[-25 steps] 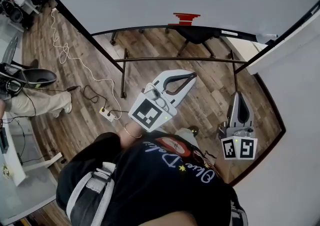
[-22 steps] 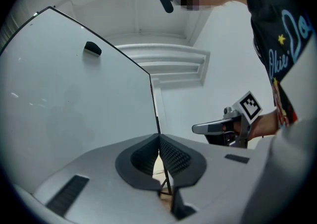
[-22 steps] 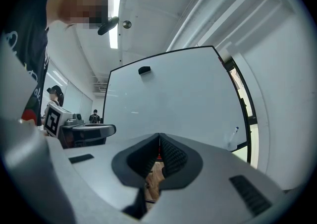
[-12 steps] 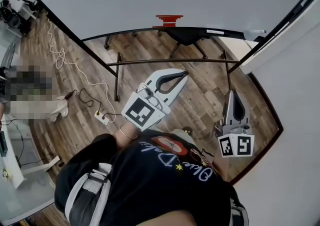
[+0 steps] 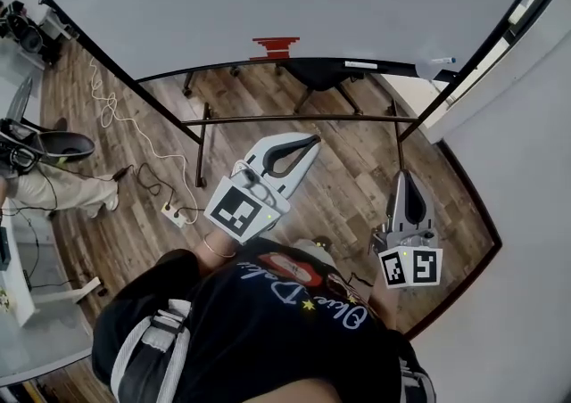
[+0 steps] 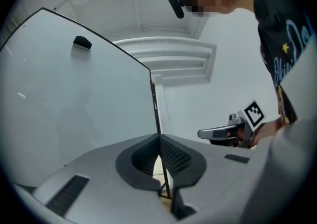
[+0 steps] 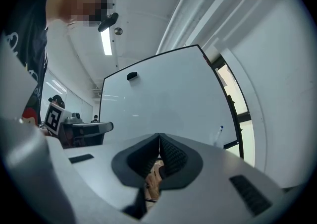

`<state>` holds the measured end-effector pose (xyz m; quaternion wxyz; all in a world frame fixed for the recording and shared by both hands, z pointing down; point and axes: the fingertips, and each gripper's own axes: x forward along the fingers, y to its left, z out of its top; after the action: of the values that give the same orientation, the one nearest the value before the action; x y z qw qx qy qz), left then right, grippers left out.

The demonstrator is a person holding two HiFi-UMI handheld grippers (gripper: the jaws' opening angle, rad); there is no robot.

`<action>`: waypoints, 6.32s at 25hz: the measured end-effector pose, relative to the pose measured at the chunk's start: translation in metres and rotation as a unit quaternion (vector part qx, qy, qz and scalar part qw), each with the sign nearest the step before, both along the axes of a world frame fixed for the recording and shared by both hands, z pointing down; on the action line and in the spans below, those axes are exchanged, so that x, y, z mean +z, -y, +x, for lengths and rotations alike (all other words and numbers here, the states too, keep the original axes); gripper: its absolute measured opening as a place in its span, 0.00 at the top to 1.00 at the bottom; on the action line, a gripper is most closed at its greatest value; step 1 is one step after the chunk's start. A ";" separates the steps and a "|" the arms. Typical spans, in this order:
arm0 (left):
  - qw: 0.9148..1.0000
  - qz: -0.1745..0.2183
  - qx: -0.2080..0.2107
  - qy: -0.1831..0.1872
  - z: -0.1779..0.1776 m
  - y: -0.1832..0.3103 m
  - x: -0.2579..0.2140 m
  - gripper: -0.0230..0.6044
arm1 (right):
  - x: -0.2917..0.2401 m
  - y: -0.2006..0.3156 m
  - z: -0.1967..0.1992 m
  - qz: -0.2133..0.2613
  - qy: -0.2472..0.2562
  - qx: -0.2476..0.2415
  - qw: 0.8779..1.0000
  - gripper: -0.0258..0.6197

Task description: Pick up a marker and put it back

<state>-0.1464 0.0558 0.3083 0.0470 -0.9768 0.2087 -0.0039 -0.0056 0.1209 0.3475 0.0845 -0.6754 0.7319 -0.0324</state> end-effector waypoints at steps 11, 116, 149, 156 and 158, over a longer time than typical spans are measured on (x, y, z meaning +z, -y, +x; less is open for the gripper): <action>1.000 0.004 0.002 0.020 0.033 -0.018 0.002 0.96 | 0.008 -0.026 0.032 -0.003 0.010 0.010 1.000 0.96; 0.998 -0.026 -0.061 -0.003 0.313 0.249 0.028 0.96 | 0.074 0.303 0.304 -0.155 -0.040 -0.099 0.982 0.77; 0.994 -0.015 -0.104 -0.011 0.290 0.252 0.020 0.96 | 0.051 0.310 0.293 -0.136 -0.089 -0.109 0.981 0.85; 0.994 -0.016 -0.108 -0.020 0.283 0.255 0.016 0.96 | 0.030 0.303 0.292 -0.121 -0.099 -0.100 0.983 0.85; 0.994 -0.014 -0.106 -0.023 0.284 0.254 0.015 0.96 | 0.022 0.300 0.293 -0.113 -0.100 -0.098 0.984 0.85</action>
<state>0.1380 -0.1982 0.3230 0.0279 -0.9497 0.3118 0.0105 0.2877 -0.1790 0.3693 -0.0702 -0.6054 0.7909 -0.0553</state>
